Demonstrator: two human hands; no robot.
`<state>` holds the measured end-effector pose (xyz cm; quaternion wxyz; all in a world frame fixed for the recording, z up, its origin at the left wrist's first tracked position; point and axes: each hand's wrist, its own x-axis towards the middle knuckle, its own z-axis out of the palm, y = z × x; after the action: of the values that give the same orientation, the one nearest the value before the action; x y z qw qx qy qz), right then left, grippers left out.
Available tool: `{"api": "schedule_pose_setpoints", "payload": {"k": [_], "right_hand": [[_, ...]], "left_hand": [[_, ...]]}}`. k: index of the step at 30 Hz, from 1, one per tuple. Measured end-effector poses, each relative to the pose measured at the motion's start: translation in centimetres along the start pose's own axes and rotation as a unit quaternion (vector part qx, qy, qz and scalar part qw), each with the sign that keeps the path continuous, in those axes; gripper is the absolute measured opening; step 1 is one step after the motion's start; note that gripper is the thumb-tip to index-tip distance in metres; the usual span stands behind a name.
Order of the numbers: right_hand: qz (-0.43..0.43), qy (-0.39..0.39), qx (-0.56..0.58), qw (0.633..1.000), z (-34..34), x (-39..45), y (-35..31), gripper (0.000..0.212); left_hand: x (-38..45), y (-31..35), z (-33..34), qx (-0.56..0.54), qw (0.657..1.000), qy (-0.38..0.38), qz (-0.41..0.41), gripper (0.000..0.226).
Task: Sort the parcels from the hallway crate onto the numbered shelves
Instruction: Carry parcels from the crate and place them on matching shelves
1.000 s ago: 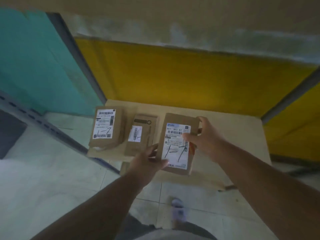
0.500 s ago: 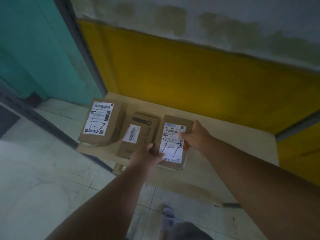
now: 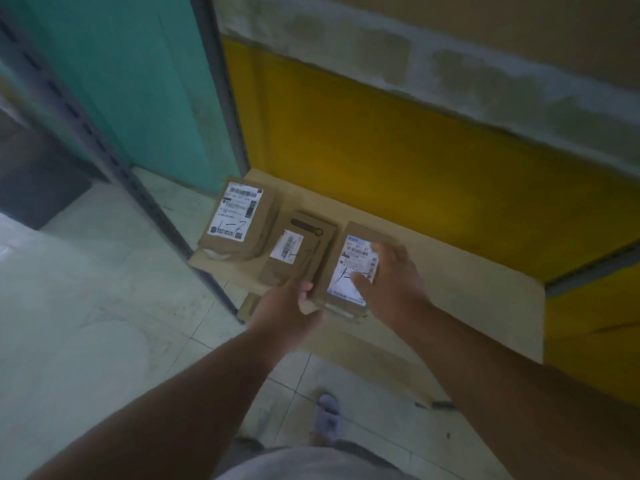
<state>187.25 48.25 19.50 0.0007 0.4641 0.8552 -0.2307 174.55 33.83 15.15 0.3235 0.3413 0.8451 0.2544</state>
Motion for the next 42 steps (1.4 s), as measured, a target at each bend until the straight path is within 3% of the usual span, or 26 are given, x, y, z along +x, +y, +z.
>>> {"api": "schedule_pose_setpoints", "payload": {"k": [6,10,17,22,30,42], "right_hand": [[-0.192,-0.029,0.014,0.981,0.6,-5.1,-10.7,0.054],[-0.297,-0.037,0.041,0.953,2.9,-7.7,-19.9,0.048],[-0.381,-0.081,0.113,0.914,10.7,-11.4,-39.5,0.058],[-0.423,-0.118,0.118,0.891,13.1,-12.0,-51.3,0.047],[-0.474,-0.081,0.167,0.861,16.6,-4.1,-67.9,0.047],[-0.505,-0.183,0.15,0.83,24.2,8.9,-95.5,0.047]], "left_hand": [[-6.4,-6.4,-7.3,-0.011,0.996,0.089,-0.014,0.04],[-10.5,-13.7,-13.7,-0.015,0.987,0.156,-0.045,0.041],[-17.4,-29.3,-27.6,0.0,0.957,0.271,-0.1,0.047],[-21.2,-36.9,-35.5,-0.014,0.932,0.323,-0.163,0.045],[-13.2,-45.6,-47.2,-0.033,0.909,0.375,-0.181,0.043],[-5.6,-57.5,-66.3,-0.081,0.859,0.422,-0.277,0.042]]}}
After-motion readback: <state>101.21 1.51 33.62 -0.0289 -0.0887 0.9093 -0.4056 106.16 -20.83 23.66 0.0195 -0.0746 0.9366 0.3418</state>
